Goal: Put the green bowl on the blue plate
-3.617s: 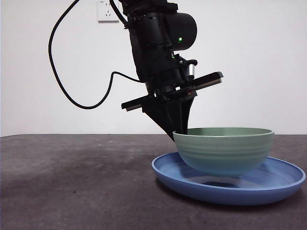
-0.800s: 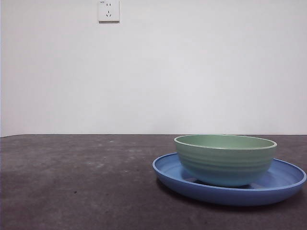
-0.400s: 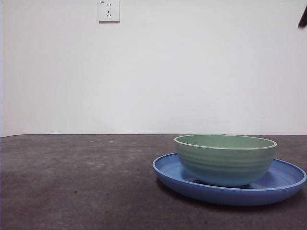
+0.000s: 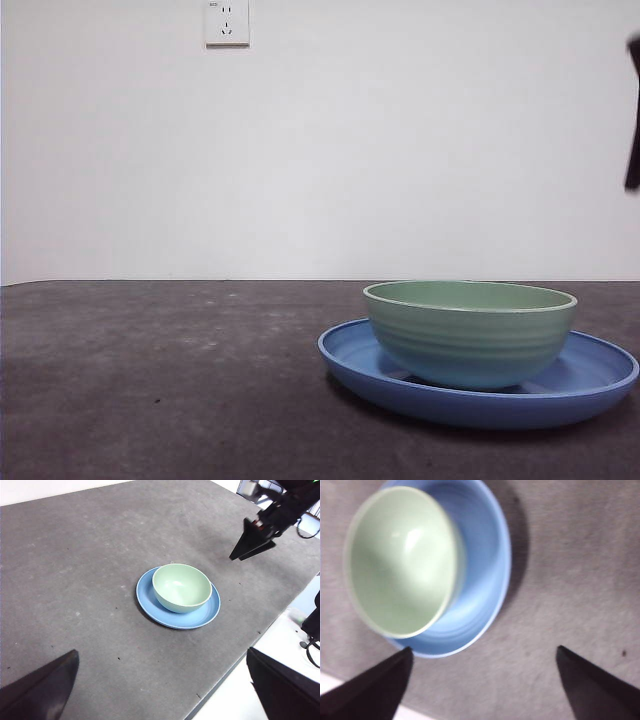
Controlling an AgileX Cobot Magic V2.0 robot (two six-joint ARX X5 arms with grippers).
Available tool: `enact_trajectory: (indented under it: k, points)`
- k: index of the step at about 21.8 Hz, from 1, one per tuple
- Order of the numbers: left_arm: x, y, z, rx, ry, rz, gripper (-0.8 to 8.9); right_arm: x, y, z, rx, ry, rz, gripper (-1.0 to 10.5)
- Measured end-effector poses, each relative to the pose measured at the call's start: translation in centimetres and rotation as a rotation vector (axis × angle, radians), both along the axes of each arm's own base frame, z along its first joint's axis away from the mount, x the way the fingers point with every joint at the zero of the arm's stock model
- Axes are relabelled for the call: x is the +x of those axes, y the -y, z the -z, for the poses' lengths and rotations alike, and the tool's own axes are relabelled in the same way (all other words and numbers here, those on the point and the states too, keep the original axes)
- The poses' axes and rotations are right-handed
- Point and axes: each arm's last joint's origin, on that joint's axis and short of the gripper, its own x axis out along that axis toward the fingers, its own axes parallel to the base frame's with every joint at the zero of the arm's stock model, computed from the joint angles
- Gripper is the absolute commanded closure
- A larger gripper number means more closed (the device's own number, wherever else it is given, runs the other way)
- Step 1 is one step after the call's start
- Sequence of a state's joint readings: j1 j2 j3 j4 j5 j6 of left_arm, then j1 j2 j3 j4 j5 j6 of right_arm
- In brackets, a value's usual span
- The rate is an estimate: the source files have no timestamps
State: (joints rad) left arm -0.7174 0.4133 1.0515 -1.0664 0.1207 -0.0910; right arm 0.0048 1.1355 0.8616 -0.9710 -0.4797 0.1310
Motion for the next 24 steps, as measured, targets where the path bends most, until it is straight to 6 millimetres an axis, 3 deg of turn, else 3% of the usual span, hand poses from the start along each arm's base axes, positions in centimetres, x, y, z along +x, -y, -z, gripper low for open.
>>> enact_trajectory:
  k: [11, 15, 21, 24]
  points:
    - [0.0, 0.0, 0.0, 0.0, 0.0, 0.0, 2.19, 4.9, -0.4, 3.9, -0.016, 0.007, -0.036, 6.4]
    - [0.0, 0.0, 0.0, 0.0, 0.0, 0.0, 2.19, 6.9, -0.6, 6.3, 0.033, -0.009, -0.057, 6.7]
    - [0.0, 0.0, 0.0, 0.0, 0.0, 0.0, 2.19, 8.1, -1.3, 8.8, 0.09, -0.063, -0.093, 7.6]
    - [0.0, 0.0, 0.0, 0.0, 0.0, 0.0, 2.19, 8.4, -2.0, 9.6, 0.091, -0.078, -0.115, 8.7]
